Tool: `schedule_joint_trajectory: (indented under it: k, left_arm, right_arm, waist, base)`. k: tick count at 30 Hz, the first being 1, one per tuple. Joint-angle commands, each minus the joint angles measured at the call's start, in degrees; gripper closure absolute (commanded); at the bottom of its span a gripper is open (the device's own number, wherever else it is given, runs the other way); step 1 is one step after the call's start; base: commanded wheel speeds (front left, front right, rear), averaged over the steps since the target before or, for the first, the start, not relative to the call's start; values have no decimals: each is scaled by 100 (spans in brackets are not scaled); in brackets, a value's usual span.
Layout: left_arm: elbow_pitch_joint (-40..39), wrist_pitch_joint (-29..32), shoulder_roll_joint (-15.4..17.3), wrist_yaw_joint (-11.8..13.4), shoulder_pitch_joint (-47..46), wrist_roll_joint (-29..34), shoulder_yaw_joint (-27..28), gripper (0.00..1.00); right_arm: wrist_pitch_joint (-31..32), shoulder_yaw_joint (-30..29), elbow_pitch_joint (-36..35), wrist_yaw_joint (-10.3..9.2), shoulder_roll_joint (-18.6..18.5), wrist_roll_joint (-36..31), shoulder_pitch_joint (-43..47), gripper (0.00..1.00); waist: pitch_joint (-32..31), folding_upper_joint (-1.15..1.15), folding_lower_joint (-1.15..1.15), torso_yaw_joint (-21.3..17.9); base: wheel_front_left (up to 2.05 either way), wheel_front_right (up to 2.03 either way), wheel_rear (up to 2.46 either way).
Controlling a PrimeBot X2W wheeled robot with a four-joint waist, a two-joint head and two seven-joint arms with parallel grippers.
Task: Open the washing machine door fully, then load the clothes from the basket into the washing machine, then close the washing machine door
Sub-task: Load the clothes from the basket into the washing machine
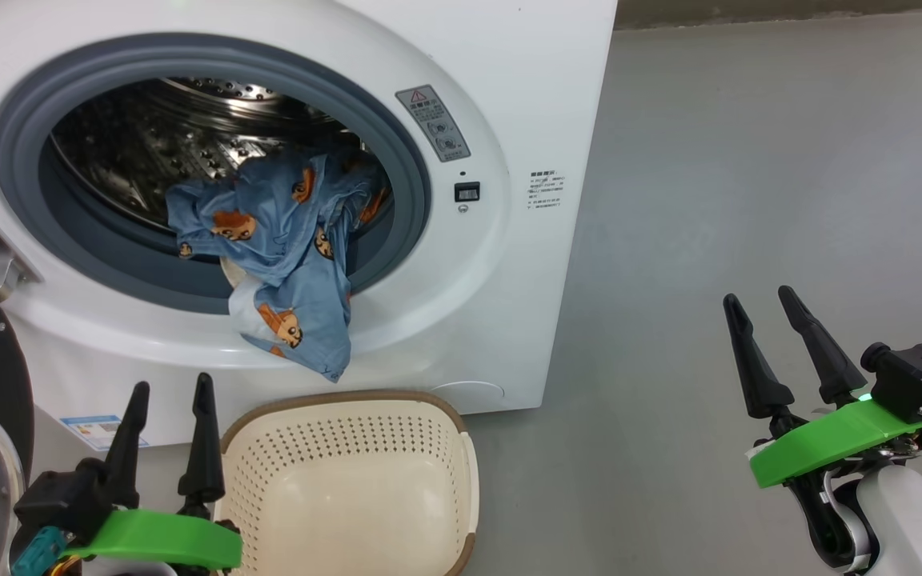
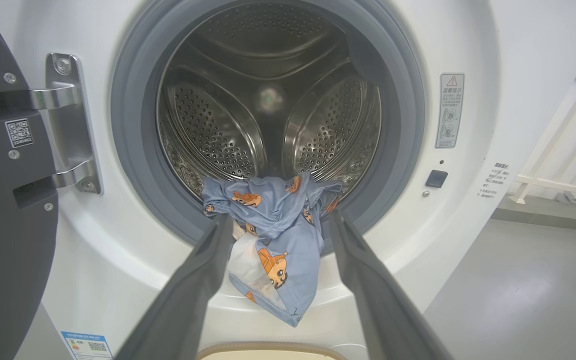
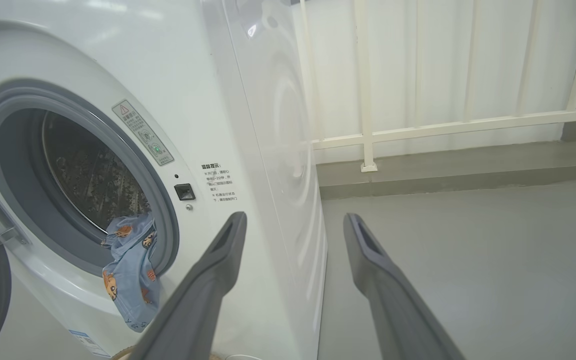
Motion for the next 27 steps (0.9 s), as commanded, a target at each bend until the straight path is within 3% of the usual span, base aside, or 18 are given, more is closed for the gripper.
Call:
schedule_joint_trajectory:
  k: [1, 12, 27]
  left_arm:
    - [-183, 0, 129, 40, -59, 57, 179, 0]
    - [-23, 10, 95, 1, -99, -11, 101, 0]
    - [1092, -38, 185, -145, -1001, -17, 69, 0]
  right_arm:
    - [-46, 78, -108, 32, -98, 60, -66, 0]
    - [-46, 82, -131, 32, -106, 60, -109, 0]
    - [-46, 334, -254, 32, -23, 35, -383, 0]
  waist:
    - [10, 0, 0, 0]
    - [111, 0, 0, -36]
    - [811, 0, 0, -468]
  base:
    - [0, 0, 0]
    - [0, 0, 0]
    - [0, 0, 0]
